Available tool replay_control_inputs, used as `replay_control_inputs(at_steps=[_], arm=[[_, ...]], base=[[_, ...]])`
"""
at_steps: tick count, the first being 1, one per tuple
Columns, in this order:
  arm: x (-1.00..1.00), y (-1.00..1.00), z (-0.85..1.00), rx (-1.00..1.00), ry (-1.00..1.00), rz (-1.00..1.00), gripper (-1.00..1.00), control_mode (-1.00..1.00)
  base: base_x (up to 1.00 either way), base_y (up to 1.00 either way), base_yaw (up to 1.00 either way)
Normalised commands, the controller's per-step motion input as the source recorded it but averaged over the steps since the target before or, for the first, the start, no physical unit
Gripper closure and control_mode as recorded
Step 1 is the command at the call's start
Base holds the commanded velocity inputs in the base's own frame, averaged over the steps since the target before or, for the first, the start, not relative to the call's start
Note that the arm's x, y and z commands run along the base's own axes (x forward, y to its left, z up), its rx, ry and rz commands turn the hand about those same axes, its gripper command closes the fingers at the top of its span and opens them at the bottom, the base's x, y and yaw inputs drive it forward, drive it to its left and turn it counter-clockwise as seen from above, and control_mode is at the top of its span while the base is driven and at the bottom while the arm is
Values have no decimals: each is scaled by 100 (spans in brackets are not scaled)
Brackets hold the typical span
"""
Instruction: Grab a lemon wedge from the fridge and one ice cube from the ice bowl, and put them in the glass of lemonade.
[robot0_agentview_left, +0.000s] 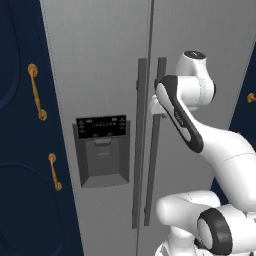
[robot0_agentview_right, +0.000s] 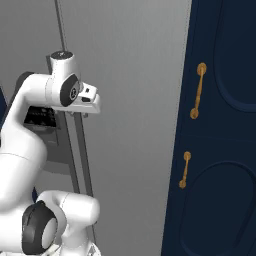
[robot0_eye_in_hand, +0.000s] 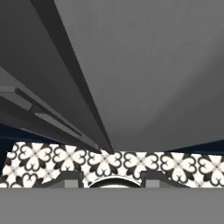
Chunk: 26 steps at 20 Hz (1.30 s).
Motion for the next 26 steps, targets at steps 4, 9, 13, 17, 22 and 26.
replay_control_inputs(at_steps=[4,9,13,17,22,26], arm=[[-32,0,0,0,-6,0,-100,-100],[-69,-1,-19,9,-10,-4,-100,-100],[-29,-4,-41,16,0,-7,-100,-100],[-6,-4,-14,7,0,-4,-100,-100],[-4,0,-3,0,1,0,-100,100],[0,0,0,0,0,0,-100,100]], base=[[0,0,0],[0,0,0],[0,0,0],[0,0,0],[-18,2,-4],[-19,15,-10]])
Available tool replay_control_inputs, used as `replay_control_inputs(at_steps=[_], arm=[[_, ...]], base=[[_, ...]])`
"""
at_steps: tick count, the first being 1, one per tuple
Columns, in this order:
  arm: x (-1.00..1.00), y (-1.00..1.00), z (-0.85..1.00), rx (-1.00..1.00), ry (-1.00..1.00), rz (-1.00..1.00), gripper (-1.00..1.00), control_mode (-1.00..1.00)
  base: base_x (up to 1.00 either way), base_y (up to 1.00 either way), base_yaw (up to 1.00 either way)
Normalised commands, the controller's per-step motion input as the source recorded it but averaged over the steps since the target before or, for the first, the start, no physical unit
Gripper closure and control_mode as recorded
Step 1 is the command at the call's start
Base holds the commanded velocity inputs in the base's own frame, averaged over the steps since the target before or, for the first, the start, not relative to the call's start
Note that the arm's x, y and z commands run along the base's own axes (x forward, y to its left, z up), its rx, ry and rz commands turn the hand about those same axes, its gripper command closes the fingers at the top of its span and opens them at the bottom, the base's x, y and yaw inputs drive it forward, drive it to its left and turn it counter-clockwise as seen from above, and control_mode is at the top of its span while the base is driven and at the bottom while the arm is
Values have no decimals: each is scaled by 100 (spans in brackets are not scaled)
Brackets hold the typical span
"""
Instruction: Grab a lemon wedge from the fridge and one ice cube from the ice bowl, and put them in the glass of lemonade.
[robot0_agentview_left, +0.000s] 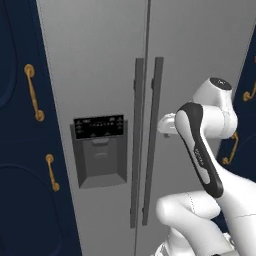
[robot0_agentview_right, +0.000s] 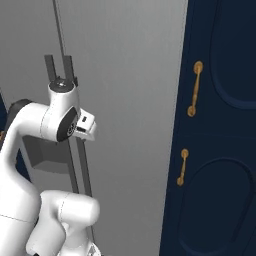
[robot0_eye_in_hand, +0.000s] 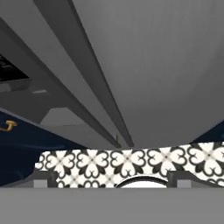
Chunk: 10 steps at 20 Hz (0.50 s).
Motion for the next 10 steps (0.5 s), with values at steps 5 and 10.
replay_control_inputs(at_steps=[5,10], arm=[[0,0,0,0,0,0,-100,100],[0,0,0,0,0,0,-100,100]], base=[[-23,37,-5],[-12,45,0]])
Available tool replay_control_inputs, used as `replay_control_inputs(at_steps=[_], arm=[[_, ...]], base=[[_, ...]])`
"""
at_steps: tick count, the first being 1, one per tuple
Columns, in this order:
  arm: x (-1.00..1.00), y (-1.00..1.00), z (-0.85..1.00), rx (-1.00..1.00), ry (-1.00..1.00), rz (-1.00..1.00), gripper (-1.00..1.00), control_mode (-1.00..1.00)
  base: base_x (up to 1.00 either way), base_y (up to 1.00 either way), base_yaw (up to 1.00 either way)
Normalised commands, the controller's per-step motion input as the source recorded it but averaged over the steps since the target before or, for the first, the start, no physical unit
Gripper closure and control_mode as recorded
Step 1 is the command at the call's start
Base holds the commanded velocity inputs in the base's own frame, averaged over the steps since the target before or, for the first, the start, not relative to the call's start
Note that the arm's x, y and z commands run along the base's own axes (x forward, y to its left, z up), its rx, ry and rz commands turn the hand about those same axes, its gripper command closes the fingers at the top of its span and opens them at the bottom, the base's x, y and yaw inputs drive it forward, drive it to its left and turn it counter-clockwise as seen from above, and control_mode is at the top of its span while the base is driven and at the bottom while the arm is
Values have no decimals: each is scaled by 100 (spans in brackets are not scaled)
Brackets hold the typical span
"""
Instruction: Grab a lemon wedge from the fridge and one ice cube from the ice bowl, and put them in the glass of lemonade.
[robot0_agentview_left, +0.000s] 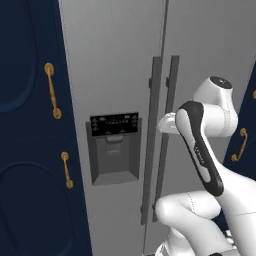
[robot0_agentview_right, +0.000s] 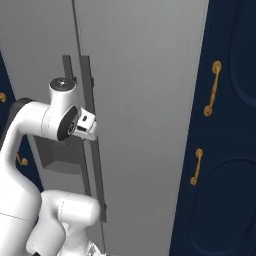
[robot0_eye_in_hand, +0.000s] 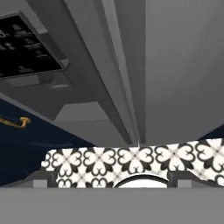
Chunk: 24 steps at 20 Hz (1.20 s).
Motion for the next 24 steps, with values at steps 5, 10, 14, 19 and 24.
replay_control_inputs(at_steps=[5,10,14,19,24], arm=[[0,0,0,0,0,0,-100,100],[0,0,0,0,0,0,-100,100],[0,0,0,0,0,0,-100,100],[0,0,0,0,0,0,-100,100],[0,0,0,0,0,0,-100,100]], base=[[-28,5,-3],[-52,-5,-12],[-46,0,-8],[-38,0,-5],[-27,0,0]])
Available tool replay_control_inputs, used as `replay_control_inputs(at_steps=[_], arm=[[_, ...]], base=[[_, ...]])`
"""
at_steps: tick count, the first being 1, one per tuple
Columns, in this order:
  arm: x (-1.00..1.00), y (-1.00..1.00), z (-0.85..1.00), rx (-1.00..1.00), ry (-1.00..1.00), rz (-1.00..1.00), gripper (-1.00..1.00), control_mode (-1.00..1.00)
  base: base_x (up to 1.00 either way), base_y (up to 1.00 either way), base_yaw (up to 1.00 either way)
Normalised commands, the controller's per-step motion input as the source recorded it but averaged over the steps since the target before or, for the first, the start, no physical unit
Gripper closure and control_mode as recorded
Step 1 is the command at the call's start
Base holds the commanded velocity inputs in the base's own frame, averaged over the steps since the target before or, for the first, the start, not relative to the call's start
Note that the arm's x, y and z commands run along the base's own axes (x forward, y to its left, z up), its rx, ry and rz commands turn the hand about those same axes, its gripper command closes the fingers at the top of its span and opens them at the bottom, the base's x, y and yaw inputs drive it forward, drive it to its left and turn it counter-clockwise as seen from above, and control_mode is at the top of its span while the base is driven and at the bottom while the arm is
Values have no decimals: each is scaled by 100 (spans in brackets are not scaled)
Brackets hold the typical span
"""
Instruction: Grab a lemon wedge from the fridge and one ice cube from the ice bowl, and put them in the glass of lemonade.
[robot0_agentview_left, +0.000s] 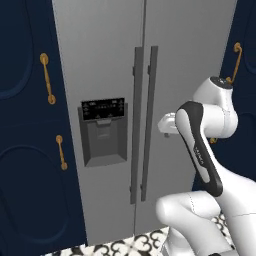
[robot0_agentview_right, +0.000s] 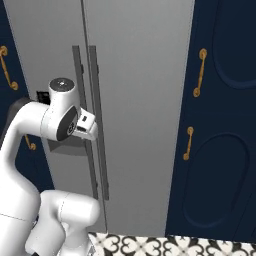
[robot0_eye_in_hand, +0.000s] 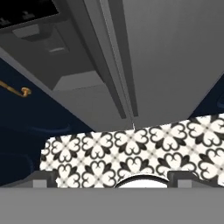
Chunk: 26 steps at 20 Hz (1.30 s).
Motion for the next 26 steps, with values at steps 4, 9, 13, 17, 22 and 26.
replay_control_inputs(at_steps=[4,9,13,17,22,26], arm=[[0,0,0,0,0,0,-100,100],[0,0,0,0,0,0,-100,100],[0,0,0,0,0,0,-100,100],[0,0,0,0,0,0,-100,100],[0,0,0,0,0,0,-100,100],[0,0,8,0,-2,0,-100,-100]], base=[[-23,0,0],[-52,0,0],[-40,0,0],[-1,0,0],[0,0,0],[0,0,0]])
